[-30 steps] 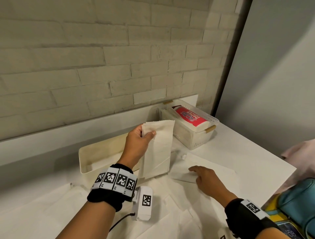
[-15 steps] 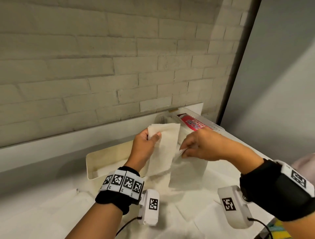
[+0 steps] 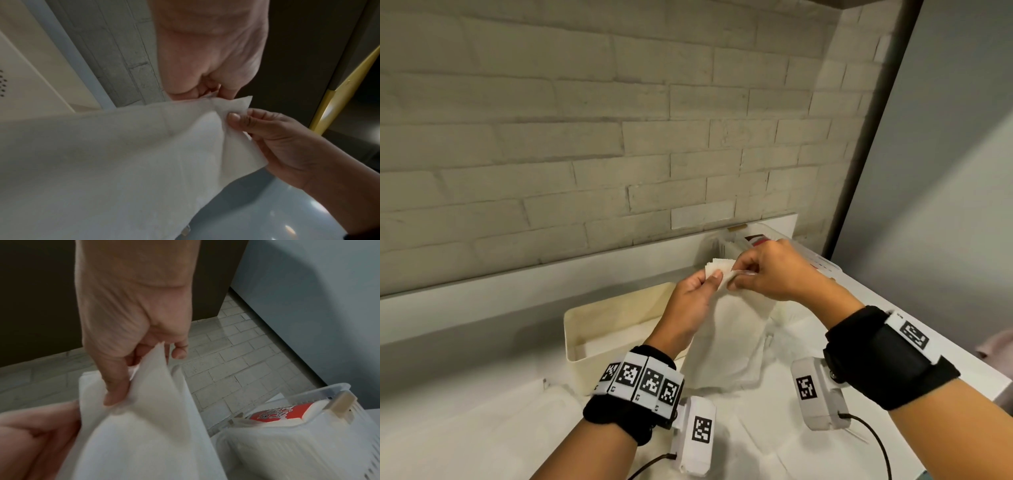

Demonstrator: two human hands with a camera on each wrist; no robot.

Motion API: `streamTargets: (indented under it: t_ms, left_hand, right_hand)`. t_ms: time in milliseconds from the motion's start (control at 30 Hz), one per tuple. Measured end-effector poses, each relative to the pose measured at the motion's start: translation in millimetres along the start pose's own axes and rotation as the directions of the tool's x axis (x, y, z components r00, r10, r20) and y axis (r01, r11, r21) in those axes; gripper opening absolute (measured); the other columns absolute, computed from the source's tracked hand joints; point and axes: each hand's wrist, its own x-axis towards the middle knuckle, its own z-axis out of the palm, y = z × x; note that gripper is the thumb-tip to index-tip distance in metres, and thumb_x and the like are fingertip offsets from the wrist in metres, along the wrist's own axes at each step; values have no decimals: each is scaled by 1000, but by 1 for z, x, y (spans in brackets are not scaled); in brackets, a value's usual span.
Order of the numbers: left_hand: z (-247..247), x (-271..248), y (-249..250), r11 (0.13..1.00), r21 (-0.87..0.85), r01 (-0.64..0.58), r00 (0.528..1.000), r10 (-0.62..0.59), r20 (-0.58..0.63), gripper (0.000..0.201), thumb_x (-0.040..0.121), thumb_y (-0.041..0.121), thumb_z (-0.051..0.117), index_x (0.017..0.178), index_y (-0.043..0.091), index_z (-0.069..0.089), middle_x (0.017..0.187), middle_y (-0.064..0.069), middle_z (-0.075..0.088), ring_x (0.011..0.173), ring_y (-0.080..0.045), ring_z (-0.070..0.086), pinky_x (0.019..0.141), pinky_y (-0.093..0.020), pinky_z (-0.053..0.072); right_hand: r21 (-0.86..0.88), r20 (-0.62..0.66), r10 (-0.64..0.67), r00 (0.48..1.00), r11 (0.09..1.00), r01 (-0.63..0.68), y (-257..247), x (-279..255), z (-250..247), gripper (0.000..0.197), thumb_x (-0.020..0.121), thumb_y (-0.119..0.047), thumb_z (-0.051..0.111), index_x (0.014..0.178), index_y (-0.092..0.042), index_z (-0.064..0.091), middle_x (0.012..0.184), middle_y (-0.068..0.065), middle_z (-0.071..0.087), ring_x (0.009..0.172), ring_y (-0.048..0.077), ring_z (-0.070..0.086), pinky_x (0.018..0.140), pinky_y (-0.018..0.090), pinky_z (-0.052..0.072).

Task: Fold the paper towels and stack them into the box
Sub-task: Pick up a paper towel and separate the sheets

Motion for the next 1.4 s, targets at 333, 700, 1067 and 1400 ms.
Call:
streamTargets:
  t_ms: [333,700,1067,1400]
  left_hand:
    - [-5,-1,-2,991,131,-22,1000,21,9,25,97,32,46,93,24,70,100,-6,70,100,-24,63,102,-49,43]
    - [-6,-1,-3,972,230,-54,999,53,12,27,81,6,69,98,26,64,97,-5,70,90,-23,66,86,-40,52]
    - [-11,-7,8,958,274,-84,996,90,-11,28,86,13,65,101,31,50,102,-1,66,94,-19,64,86,-38,52]
    - [-93,-41,-3,881,440,177,984,-158,-79,22,91,11,59,105,29,59,103,5,69,94,-13,66,88,-33,52]
  right_hand:
    - [-21,-26,23,999,999,-24,-3,7,2,11,77,-34,72,76,-23,71,77,-3,66,79,10,54,73,26,47]
    - [-20,-52,5,999,1000,-6,-2,10,7,15,75,-37,74,75,-27,62,65,-12,52,74,13,50,71,25,40]
    - [164,-1,-76,997,984,75,-14,17,-4,15,76,-19,75,79,-26,62,79,-15,61,82,6,57,67,8,39]
    - [634,-212,168,963,773,4,-18,61,13,23,78,-11,73,66,-24,59,65,-8,58,53,-1,52,49,12,39]
